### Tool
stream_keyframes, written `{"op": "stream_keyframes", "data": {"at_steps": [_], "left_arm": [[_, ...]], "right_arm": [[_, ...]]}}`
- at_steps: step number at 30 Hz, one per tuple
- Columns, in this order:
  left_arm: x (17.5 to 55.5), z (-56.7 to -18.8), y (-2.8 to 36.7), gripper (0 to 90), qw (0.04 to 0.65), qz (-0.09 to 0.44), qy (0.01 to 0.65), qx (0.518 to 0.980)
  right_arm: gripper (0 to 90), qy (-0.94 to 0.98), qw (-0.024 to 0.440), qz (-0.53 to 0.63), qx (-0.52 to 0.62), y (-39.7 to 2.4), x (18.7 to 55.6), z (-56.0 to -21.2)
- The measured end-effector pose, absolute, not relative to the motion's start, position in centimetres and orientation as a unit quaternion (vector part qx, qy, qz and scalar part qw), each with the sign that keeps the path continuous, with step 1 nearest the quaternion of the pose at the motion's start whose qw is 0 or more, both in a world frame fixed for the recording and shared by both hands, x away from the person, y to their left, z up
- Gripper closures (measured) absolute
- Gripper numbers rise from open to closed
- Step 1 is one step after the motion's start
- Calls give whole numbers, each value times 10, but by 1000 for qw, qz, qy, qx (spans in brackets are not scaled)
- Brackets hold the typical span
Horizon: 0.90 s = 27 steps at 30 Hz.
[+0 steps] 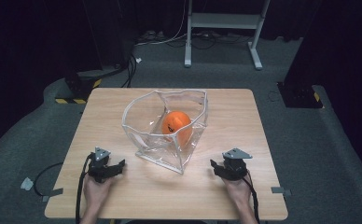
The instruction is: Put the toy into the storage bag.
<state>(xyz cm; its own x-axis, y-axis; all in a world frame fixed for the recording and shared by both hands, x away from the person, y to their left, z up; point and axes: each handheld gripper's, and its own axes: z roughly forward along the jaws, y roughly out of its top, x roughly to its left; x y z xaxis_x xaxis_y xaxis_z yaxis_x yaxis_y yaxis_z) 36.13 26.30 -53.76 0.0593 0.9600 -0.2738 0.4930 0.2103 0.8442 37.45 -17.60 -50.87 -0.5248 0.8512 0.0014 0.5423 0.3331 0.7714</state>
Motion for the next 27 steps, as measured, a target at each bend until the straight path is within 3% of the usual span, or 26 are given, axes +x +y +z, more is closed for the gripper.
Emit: {"op": "stream_keyframes", "data": {"at_steps": [27], "left_arm": [[362, -538, 263, 241, 451, 260, 636, 570]], "right_arm": [[392, 794, 216, 339, 456, -173, 387, -519]]}}
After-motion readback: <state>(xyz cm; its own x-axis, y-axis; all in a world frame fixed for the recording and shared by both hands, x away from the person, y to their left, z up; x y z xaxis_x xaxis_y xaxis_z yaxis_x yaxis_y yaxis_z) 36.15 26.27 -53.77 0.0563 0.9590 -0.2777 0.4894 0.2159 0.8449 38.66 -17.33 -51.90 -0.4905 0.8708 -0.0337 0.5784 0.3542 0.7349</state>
